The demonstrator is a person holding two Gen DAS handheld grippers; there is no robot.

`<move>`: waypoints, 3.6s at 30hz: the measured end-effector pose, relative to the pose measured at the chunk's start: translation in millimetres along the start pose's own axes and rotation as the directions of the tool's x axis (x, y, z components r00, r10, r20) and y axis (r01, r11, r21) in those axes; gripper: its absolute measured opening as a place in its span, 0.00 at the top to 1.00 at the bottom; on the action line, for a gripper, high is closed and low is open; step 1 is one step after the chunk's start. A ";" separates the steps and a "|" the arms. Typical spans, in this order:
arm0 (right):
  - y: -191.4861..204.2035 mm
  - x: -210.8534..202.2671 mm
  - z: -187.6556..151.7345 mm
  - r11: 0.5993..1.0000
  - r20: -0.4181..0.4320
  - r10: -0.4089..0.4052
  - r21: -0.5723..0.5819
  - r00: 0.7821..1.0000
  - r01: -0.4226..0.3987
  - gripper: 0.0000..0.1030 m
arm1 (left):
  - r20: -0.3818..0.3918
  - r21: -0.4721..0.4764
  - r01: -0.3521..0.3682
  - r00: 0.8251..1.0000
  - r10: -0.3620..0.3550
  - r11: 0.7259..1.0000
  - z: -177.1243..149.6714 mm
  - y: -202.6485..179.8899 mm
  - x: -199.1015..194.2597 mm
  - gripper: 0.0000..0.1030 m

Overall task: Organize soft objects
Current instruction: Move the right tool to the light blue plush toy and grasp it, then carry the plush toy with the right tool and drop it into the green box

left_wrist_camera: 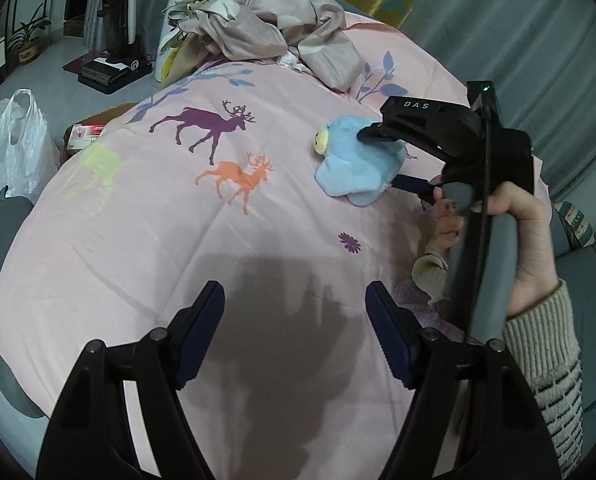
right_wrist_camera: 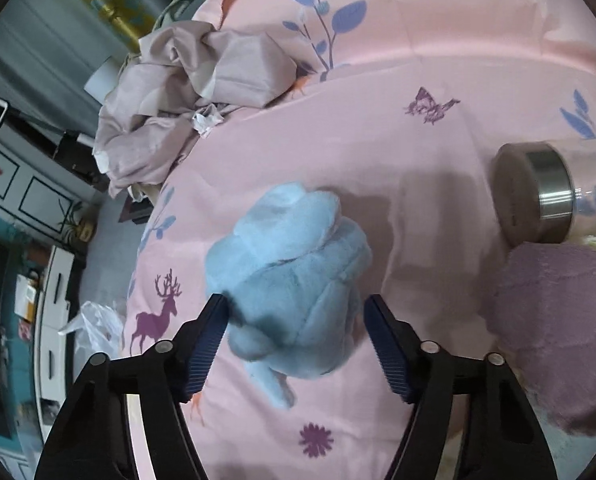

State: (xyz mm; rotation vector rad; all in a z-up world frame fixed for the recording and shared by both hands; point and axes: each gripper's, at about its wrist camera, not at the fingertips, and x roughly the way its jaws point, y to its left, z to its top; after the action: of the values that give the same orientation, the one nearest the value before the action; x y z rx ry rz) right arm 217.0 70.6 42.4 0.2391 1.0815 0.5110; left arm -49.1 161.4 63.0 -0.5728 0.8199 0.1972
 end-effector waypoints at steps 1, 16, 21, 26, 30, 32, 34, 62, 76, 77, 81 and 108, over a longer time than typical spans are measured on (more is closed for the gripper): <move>-0.3 1.4 -0.6 1.000 -0.004 0.010 0.005 1.000 -0.010 0.39 | 0.002 0.000 0.000 1.000 0.000 1.000 -0.1 -0.2 -0.2 0.30; -9.1 -133.2 -70.2 0.974 0.042 0.156 -0.174 0.987 -0.147 0.48 | 0.032 0.056 0.038 0.999 -0.040 0.998 -16.1 -32.6 -32.3 0.28; -40.9 -183.7 -114.9 0.966 0.035 0.194 -0.183 0.980 -0.184 0.48 | 0.055 0.088 0.067 0.996 -0.072 0.994 -28.2 -50.6 -47.9 0.28; -76.5 -207.0 -153.1 0.981 0.020 0.142 -0.139 0.990 -0.137 0.48 | 0.024 0.138 0.139 0.989 -0.144 0.981 -41.7 -69.1 -55.6 0.24; -104.6 -201.0 -176.9 0.989 -0.033 0.124 -0.075 0.992 -0.126 0.48 | -0.070 0.128 0.296 0.955 -0.289 0.946 -53.3 -77.2 -47.7 0.23; -119.7 -195.6 -187.4 0.991 -0.054 0.129 -0.031 0.990 -0.131 0.48 | -0.120 0.113 0.355 0.932 -0.342 0.928 -61.4 -80.8 -38.5 0.23; -130.1 -193.5 -193.8 0.993 -0.058 0.120 -0.003 0.991 -0.120 0.48 | -0.184 0.146 0.366 0.923 -0.338 0.919 -72.1 -89.8 -25.3 0.24; -148.6 -206.6 -195.6 0.996 0.039 0.086 -0.020 0.996 -0.086 0.33 | -0.298 0.343 0.398 0.905 -0.303 0.851 -108.3 -155.0 20.7 0.43; -174.7 -304.2 -163.1 0.995 0.324 0.098 -0.037 0.941 -0.091 0.33 | -0.187 0.519 0.431 0.900 -0.394 0.738 -87.0 -248.6 -15.0 0.43; -182.5 -312.2 -161.6 0.996 0.348 0.089 -0.027 0.933 -0.085 0.33 | -0.190 0.531 0.439 0.895 -0.403 0.725 -86.8 -259.2 -15.3 0.43; -212.0 -332.3 -157.0 0.997 0.414 0.054 0.035 0.909 -0.075 0.33 | -0.207 0.571 0.463 0.881 -0.426 0.678 -90.8 -298.7 -8.6 0.43; -380.4 -343.7 -167.3 0.896 0.408 -0.223 0.444 0.885 0.021 0.33 | -0.482 0.567 0.583 0.807 -0.340 0.581 -166.3 -439.1 94.7 0.44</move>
State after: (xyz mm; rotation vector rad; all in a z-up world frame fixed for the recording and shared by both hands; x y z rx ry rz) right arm 48.1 -440.7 70.6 0.6423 0.7312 0.0772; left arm 76.2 -300.5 80.8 -0.0687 0.9519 -0.7209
